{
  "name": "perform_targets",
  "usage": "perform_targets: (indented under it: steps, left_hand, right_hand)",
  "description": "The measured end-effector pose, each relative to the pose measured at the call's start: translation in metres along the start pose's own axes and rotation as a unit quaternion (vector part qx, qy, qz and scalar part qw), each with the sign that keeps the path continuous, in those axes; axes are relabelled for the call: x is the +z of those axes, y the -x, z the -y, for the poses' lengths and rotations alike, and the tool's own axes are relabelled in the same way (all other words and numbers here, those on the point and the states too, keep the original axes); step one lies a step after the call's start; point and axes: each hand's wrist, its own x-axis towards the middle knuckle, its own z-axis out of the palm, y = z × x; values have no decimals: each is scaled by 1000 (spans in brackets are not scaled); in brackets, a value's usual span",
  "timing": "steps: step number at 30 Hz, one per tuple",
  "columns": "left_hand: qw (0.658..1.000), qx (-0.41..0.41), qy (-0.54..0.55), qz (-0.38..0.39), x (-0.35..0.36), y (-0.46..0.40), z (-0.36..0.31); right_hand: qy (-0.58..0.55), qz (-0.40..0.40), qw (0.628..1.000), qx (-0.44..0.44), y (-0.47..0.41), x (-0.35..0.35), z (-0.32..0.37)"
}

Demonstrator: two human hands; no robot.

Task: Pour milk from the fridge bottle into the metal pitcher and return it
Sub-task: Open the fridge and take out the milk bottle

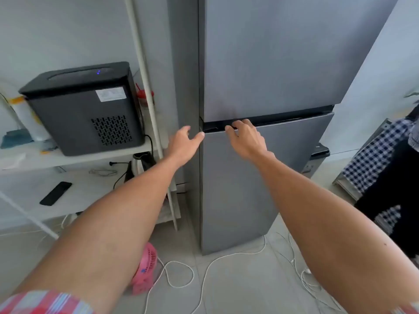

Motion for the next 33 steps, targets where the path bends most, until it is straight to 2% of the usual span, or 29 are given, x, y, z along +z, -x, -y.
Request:
perform_targets:
  steps: [4,9,12,18,26,33]
  left_hand:
    - [998,0,62,-2,12,-13,13]
    - [994,20,104,-12,33,-36,30]
    - [993,29,118,-2,46,-41,40]
    - [988,50,143,9,65,-46,54]
    - [989,50,139,29,65,-43,52]
    - [986,88,133,45,67,-15,55]
  right_hand:
    - [-18,3,1000,24,-7,13,8]
    - [-116,-28,991,61,-19,31,17]
    - [-156,-60,984,59,-26,42,15]
    - [-221,-66,971,58,-34,50,5]
    - [-225,-48,971,68,-33,44,9]
    - [-191,-59,971,127,-17,42,8]
